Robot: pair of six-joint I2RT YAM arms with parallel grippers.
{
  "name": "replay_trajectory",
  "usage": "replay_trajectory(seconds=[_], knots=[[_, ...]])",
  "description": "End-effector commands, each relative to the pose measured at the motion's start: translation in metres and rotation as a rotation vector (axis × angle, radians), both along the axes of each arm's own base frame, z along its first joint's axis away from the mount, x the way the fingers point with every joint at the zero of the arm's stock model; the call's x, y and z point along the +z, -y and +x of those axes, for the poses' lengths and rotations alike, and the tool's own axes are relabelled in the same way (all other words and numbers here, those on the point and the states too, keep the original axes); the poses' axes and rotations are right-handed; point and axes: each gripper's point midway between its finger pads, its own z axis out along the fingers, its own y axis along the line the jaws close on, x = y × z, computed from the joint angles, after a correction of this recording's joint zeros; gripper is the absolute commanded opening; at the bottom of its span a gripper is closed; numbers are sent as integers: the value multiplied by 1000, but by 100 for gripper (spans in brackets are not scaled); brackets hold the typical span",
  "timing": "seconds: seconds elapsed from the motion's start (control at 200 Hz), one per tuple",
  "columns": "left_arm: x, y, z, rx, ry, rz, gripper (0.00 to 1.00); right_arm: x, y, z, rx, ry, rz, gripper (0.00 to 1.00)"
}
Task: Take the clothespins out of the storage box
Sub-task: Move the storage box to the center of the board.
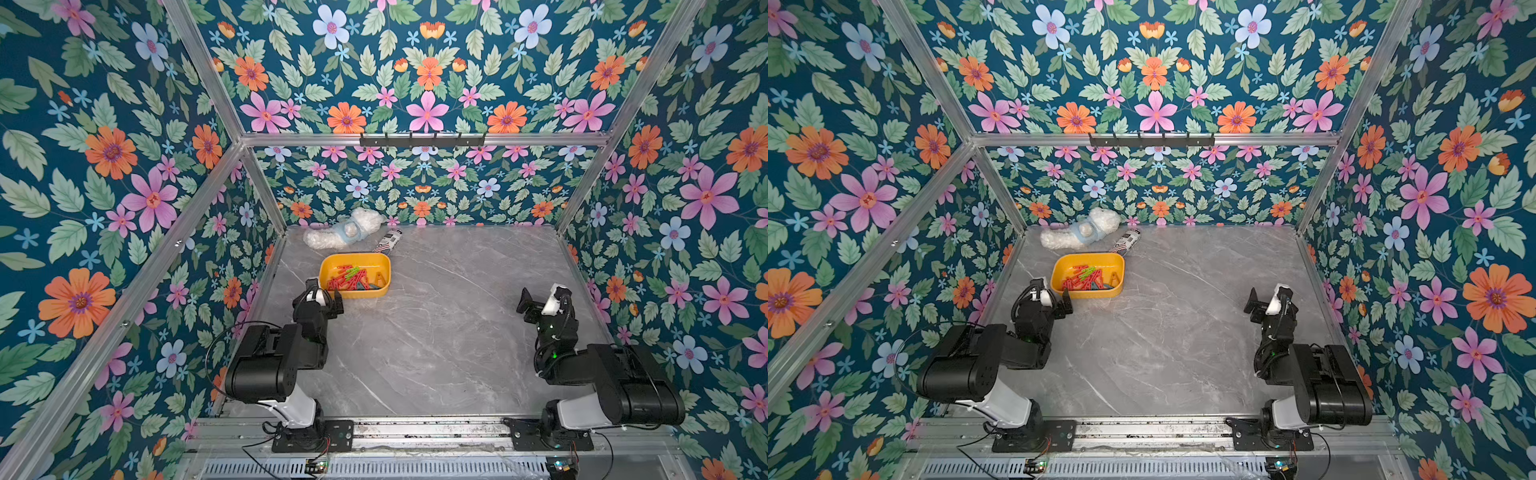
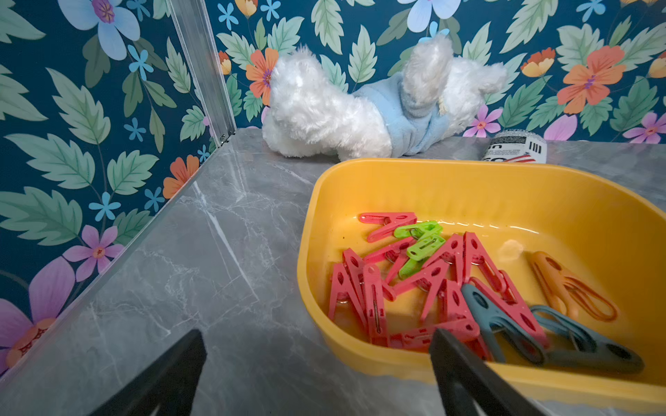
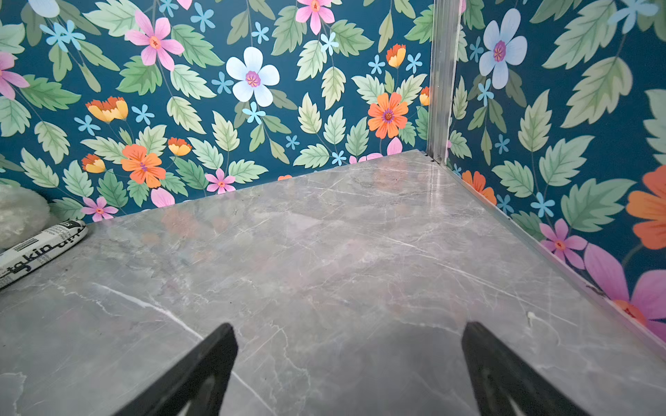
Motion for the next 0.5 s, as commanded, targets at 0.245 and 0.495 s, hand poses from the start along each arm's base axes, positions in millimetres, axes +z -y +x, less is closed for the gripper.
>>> replay_trajectory(seconds=[0.245,0.495], knots=[[10,0,3,-6,40,7,100,9,2,2,-11,34,-8,99],[10,0,3,-5,38,7,100,8,4,2,-25,29,-1,99]])
